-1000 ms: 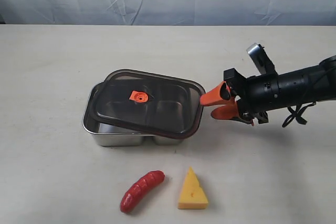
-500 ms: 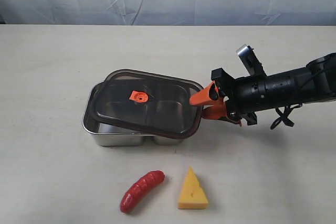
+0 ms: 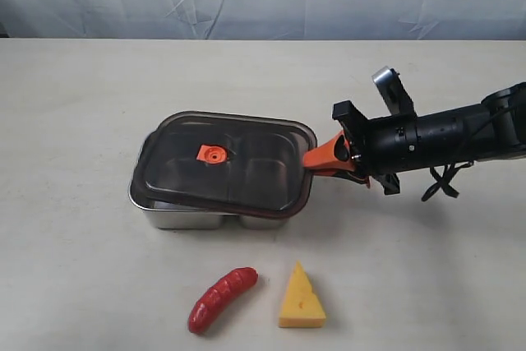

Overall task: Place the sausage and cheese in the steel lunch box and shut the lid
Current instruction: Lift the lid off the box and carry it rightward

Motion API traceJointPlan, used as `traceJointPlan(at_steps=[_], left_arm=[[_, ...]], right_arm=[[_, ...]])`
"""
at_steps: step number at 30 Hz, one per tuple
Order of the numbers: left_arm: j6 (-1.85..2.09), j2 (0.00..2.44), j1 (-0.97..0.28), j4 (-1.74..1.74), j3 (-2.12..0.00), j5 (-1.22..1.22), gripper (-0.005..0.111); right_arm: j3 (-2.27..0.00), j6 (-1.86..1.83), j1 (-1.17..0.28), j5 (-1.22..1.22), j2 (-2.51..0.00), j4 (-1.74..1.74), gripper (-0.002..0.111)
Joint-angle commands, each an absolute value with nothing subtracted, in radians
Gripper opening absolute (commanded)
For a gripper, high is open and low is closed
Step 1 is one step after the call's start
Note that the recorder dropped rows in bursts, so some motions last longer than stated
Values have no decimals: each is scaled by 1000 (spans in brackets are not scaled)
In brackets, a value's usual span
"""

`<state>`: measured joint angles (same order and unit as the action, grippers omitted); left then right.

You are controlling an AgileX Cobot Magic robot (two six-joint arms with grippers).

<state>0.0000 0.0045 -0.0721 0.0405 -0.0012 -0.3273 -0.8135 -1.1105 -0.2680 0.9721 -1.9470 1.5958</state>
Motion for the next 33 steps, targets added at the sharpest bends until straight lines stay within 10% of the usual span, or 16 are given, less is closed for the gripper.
traceJointPlan(at_steps=[1, 26, 33], left_arm=[[0, 0, -79, 43, 0, -314, 0], [0, 0, -79, 41, 0, -314, 0], [0, 0, -79, 43, 0, -314, 0]], right_arm=[[-811, -1140, -270, 1043, -1947, 1560, -1], [-811, -1204, -268, 1050, -1605, 1597, -1], [-815, -1218, -268, 646, -1201, 1172, -1]])
